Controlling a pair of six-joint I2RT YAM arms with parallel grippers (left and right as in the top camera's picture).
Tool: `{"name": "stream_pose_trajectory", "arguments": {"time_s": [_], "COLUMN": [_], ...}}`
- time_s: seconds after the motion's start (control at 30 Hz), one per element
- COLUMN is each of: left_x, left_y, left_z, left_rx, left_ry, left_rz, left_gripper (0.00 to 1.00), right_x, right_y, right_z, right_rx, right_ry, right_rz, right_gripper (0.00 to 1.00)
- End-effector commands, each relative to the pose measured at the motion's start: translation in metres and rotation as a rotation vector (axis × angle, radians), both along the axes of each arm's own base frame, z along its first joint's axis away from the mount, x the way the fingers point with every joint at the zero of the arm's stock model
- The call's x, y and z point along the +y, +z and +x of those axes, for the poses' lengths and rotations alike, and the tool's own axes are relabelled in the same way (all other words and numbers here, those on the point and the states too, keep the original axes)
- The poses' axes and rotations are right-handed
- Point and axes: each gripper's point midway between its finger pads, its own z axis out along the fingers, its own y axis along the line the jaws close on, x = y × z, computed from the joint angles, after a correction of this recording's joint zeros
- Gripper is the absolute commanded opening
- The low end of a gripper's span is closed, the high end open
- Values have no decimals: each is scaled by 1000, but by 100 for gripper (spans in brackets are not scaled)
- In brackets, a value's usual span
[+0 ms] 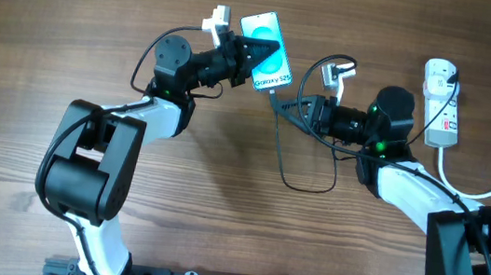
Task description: Plug charger to phone and switch on socket
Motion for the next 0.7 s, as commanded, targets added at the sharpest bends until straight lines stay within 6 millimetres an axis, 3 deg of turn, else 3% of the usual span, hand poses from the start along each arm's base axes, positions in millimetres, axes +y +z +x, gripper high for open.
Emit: {"name": "stream_pose_trajectory", "arguments": {"time_s": [0.0,0.67], "left_x": [-6,-8], "left_y": [10,9], "left_z": [0,-2], "left_rx": [-43,-54], "left_ry": [-20,-32], "left_rz": [-3,2], "left_gripper": [4,4], "right_x": [0,0], "right_y": [0,1], "right_z": [6,7], "right_rx": [-28,-25], "right_ry": [-29,-31], "right_rz": [-7,-6], "right_gripper": [4,4]}}
